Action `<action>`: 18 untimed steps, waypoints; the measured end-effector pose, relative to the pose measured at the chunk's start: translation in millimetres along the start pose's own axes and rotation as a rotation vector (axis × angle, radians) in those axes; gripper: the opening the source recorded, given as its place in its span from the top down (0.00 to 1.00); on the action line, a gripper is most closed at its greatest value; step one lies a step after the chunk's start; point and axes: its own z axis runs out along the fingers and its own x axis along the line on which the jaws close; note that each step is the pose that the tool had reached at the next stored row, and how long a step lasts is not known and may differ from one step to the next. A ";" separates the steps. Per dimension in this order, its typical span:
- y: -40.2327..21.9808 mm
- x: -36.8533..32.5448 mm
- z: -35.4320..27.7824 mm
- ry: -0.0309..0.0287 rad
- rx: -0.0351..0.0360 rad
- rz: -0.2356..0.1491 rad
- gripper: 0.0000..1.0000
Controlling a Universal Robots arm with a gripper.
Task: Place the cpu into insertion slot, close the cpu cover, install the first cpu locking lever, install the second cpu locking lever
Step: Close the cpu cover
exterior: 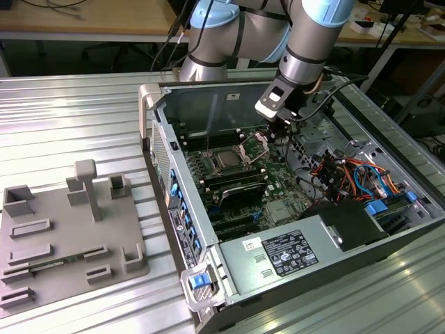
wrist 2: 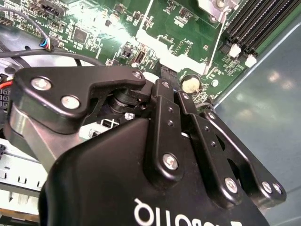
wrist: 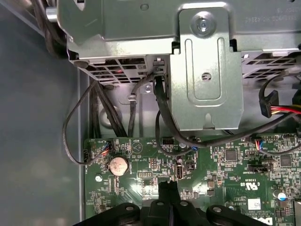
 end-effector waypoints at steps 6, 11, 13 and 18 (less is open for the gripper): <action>-4.7 -0.1 -0.2 0.0011 0.0000 0.000 0.89; -7.8 -0.2 -0.4 0.0012 0.0001 0.000 0.89; -8.7 -0.3 -0.5 0.0012 0.0000 0.000 0.89; -12.9 -0.4 -0.8 0.0020 0.0000 0.000 0.89</action>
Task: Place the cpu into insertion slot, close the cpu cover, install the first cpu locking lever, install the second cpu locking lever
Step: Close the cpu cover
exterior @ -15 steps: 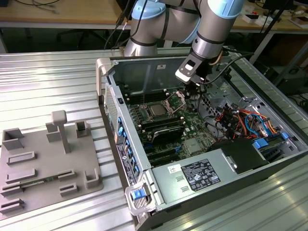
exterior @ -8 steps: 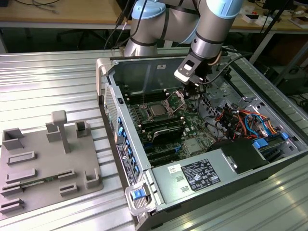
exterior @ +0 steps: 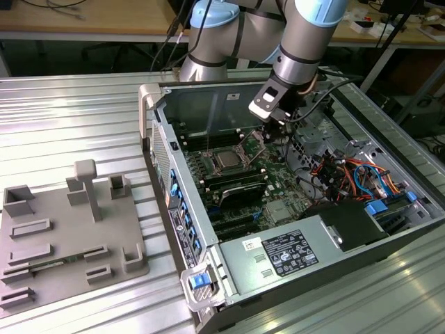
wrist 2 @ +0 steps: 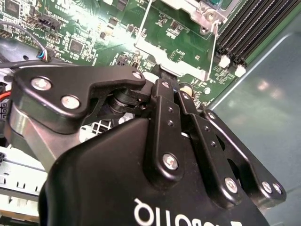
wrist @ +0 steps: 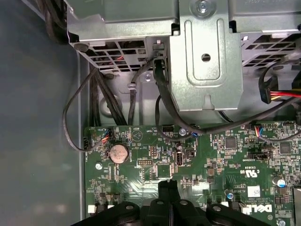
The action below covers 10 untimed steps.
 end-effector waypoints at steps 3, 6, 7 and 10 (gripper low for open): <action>-3.8 -0.1 -0.2 0.0010 0.0000 0.000 0.89; -7.6 -0.3 -0.4 0.0022 0.0001 0.000 0.89; -8.9 -0.3 -0.5 0.0030 0.0001 0.000 0.89; -10.2 -0.3 -0.6 0.0040 0.0002 0.000 0.89</action>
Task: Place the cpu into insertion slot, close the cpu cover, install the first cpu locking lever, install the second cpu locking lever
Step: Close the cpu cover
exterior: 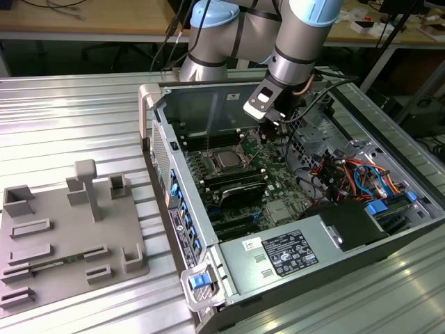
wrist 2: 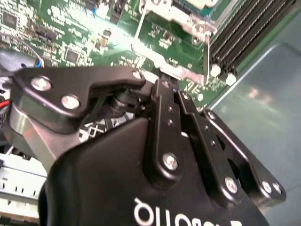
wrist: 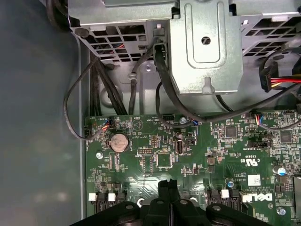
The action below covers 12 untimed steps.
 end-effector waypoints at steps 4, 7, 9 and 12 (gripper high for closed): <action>-4.7 -0.2 0.7 0.0003 0.0004 0.000 0.89; -7.6 -0.3 1.2 0.0004 0.0008 0.000 0.89; -7.6 -0.3 1.2 0.0005 0.0008 0.000 0.89; -8.3 -0.3 1.2 0.0004 0.0008 0.000 0.89</action>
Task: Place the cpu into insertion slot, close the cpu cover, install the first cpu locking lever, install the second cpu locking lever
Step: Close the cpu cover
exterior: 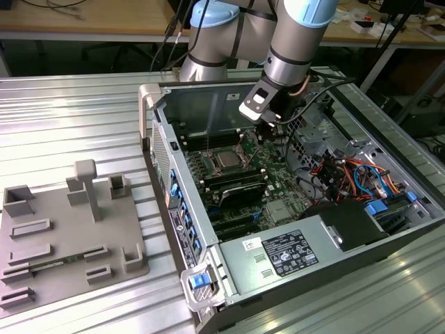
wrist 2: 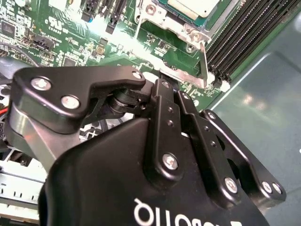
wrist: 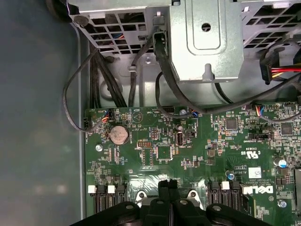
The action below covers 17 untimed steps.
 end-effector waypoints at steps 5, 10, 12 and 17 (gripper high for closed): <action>-5.6 -0.2 -0.3 0.0000 0.0000 0.000 0.89; -10.8 -0.3 -0.6 0.0000 0.0000 0.000 0.89; -12.7 -0.4 -0.7 0.0000 0.0000 0.000 0.89; -19.9 -0.6 -1.0 0.0000 0.0000 0.000 0.89</action>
